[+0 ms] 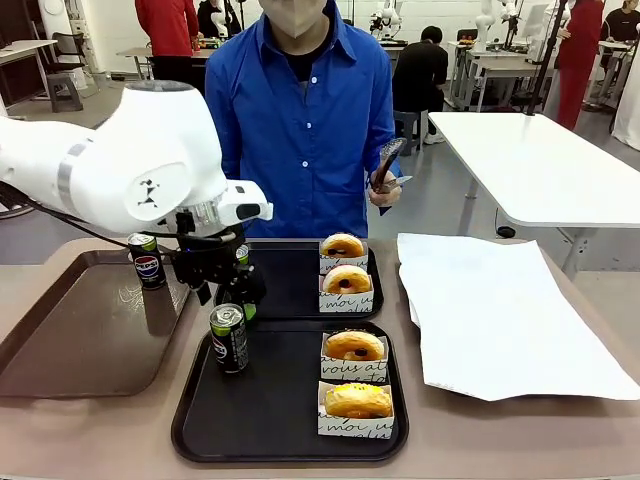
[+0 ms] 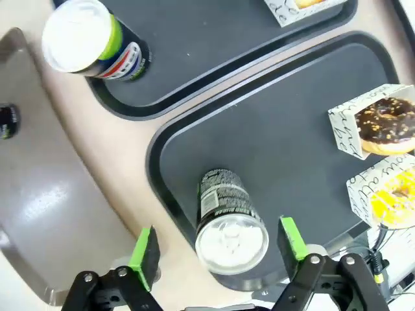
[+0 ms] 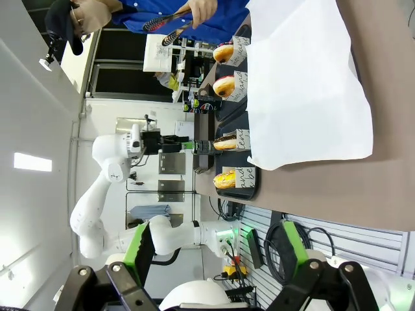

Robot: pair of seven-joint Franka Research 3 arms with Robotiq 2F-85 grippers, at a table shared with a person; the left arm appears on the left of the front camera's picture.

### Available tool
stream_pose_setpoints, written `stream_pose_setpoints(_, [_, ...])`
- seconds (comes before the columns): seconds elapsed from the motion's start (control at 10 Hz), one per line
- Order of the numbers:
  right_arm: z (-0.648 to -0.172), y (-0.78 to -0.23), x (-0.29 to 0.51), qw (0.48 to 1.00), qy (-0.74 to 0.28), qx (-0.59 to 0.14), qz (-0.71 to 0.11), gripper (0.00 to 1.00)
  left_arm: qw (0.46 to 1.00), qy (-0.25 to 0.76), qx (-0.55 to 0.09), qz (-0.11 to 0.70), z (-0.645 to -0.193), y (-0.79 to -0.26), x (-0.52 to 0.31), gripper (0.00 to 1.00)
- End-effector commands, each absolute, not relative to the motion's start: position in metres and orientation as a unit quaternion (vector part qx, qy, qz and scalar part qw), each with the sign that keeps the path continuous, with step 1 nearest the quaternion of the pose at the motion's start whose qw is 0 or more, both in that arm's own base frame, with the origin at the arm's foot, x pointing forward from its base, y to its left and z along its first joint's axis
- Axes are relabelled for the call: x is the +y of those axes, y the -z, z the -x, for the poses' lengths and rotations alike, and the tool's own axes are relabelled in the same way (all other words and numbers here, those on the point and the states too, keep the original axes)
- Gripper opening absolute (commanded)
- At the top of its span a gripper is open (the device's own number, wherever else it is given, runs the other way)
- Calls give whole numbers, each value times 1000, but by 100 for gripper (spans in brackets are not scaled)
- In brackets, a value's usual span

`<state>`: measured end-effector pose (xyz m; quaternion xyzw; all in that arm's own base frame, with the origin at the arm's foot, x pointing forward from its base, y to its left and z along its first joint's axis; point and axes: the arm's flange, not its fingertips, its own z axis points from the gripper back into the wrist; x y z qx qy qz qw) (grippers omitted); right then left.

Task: Set up donuts and drinks on trays.
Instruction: Pick up one Pepsi coke from the Handle tray and place it on the Flat Tray without a Pepsi coke.

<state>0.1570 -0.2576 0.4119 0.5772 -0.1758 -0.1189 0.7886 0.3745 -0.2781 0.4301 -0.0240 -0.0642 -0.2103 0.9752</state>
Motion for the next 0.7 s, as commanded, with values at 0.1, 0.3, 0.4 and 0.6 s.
stream_pose_setpoints(0.1, [-156, -413, -257, 785, 112, -182, -582, 100, 975, 203, -81, 32, -351, -468, -241, 100])
stream_pose_setpoints(0.3, [-156, -413, -257, 785, 112, -182, -582, 100, 976, 196, -88, 29, -327, -482, -218, 100])
stream_pose_setpoints(0.4, [-156, -413, -257, 785, 112, -182, -582, 100, 977, 192, -93, 17, -315, -488, -206, 100])
stream_pose_setpoints(0.6, [-156, -413, -257, 785, 112, -182, -582, 100, 982, 173, -76, -5, -302, -485, -187, 100])
